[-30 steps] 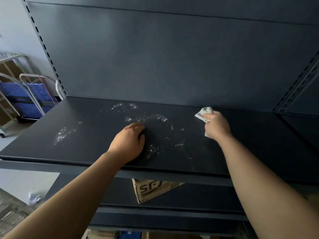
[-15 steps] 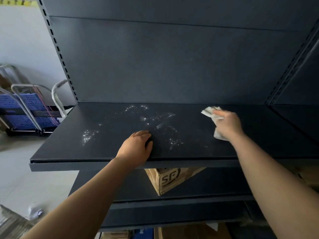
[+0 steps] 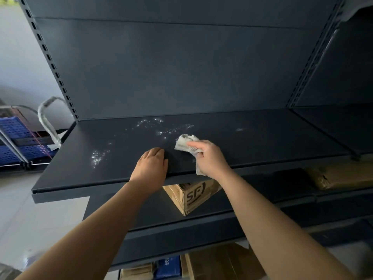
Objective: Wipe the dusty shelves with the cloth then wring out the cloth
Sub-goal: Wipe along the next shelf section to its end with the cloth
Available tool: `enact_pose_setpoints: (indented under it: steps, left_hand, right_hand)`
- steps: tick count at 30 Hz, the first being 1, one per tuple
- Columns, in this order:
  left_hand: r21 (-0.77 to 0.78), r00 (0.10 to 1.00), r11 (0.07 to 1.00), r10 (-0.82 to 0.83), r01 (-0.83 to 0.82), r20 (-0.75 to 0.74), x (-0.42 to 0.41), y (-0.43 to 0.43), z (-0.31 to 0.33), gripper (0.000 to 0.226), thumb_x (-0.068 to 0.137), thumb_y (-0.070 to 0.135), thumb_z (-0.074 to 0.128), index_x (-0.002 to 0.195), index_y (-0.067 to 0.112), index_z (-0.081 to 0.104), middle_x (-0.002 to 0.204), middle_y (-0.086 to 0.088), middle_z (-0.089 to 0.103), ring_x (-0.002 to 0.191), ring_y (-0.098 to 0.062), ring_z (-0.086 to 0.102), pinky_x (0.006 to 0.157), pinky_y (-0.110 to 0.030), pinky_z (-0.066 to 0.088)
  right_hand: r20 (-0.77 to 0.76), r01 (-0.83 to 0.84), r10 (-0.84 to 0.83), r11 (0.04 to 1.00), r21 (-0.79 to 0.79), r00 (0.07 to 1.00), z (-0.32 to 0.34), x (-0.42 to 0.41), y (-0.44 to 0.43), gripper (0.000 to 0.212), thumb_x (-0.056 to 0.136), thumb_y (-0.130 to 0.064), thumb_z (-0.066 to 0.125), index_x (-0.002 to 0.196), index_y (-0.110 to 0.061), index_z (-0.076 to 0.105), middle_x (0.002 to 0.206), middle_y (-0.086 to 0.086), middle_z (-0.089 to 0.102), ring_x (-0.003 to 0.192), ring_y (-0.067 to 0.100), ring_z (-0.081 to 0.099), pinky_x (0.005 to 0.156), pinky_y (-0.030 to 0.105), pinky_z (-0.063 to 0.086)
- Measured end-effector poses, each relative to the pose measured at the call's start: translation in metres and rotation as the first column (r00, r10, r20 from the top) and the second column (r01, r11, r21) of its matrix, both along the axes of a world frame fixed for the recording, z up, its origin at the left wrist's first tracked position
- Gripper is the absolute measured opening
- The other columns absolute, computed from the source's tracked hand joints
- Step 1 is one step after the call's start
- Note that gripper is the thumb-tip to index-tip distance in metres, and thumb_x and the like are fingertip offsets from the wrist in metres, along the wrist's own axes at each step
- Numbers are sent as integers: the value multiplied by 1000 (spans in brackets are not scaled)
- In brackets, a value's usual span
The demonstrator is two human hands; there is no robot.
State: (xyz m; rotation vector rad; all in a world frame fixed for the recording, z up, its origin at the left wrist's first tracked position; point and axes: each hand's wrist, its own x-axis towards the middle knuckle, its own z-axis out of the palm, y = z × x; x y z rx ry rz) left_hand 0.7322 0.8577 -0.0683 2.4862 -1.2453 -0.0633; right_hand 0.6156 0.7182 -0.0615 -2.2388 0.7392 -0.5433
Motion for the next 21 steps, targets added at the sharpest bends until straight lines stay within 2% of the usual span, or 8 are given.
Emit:
enact_pose_setpoints:
  steps: [2, 5, 9, 11, 13, 16, 18, 21]
  left_hand:
    - [5, 1000, 1000, -1, 1, 14, 3, 9, 3, 44, 98, 27, 38, 137, 7, 40, 144, -8, 42, 134, -26, 35, 112, -35, 27]
    - [10, 1000, 1000, 14, -14, 14, 8, 20, 7, 42, 98, 26, 39, 134, 5, 42, 143, -10, 43, 133, -28, 36, 111, -35, 28]
    - [0, 1000, 1000, 13, -13, -13, 7, 24, 7, 40, 98, 25, 38, 131, 5, 45, 141, -10, 45, 131, -28, 38, 109, -36, 30]
    - [0, 1000, 1000, 0, 0, -18, 5, 22, 7, 41, 98, 26, 38, 133, 6, 44, 141, -9, 44, 131, -27, 38, 109, -36, 30]
    - [-1, 1000, 1000, -6, 6, -24, 3, 18, 10, 41, 98, 26, 37, 134, 6, 43, 142, -8, 44, 132, -27, 37, 109, -35, 30]
    - [-10, 999, 1000, -11, 10, -33, -1, 10, 16, 41, 98, 25, 37, 133, 5, 43, 142, -8, 44, 131, -27, 38, 108, -34, 30]
    - [-6, 999, 1000, -6, 6, -36, -3, 4, 20, 40, 98, 25, 36, 132, 5, 44, 141, -8, 45, 130, -27, 39, 107, -34, 31]
    - [-3, 999, 1000, 7, -8, -49, -6, -8, 24, 36, 98, 24, 36, 124, 3, 50, 134, -9, 49, 124, -28, 43, 103, -35, 34]
  right_hand:
    - [86, 24, -30, 997, 70, 996, 6, -9, -3, 49, 89, 2, 43, 126, -25, 60, 126, -2, 51, 93, 11, 56, 73, 9, 44]
    - [129, 215, -228, 971, 107, 965, 11, -32, -33, 52, 86, 3, 43, 128, -23, 57, 129, 3, 51, 102, 15, 56, 83, 19, 47]
    - [190, 281, -368, 886, 369, 910, 19, -56, -51, 53, 83, 7, 35, 116, -23, 64, 94, 7, 65, 58, 13, 53, 45, 18, 41]
    - [280, 185, -388, 815, 549, 878, 25, -58, -54, 48, 84, 7, 39, 109, -23, 65, 89, 16, 66, 68, 21, 54, 52, 23, 40]
    - [273, 128, -372, 768, 628, 887, 26, -57, -55, 46, 85, 6, 45, 117, -21, 62, 87, 15, 69, 69, 21, 61, 55, 25, 44]
    - [-4, 295, -319, 869, 397, 948, 23, -54, -61, 53, 82, 4, 53, 126, -26, 58, 93, 1, 68, 75, 17, 67, 61, 31, 52]
    - [23, 308, -329, 902, 302, 944, 27, -49, -68, 53, 81, 5, 49, 121, -26, 61, 93, -2, 68, 76, 18, 67, 64, 29, 52]
    - [46, 252, -274, 929, 270, 961, 29, -43, -77, 49, 85, 2, 45, 113, -33, 64, 83, -8, 62, 58, 0, 58, 48, 13, 42]
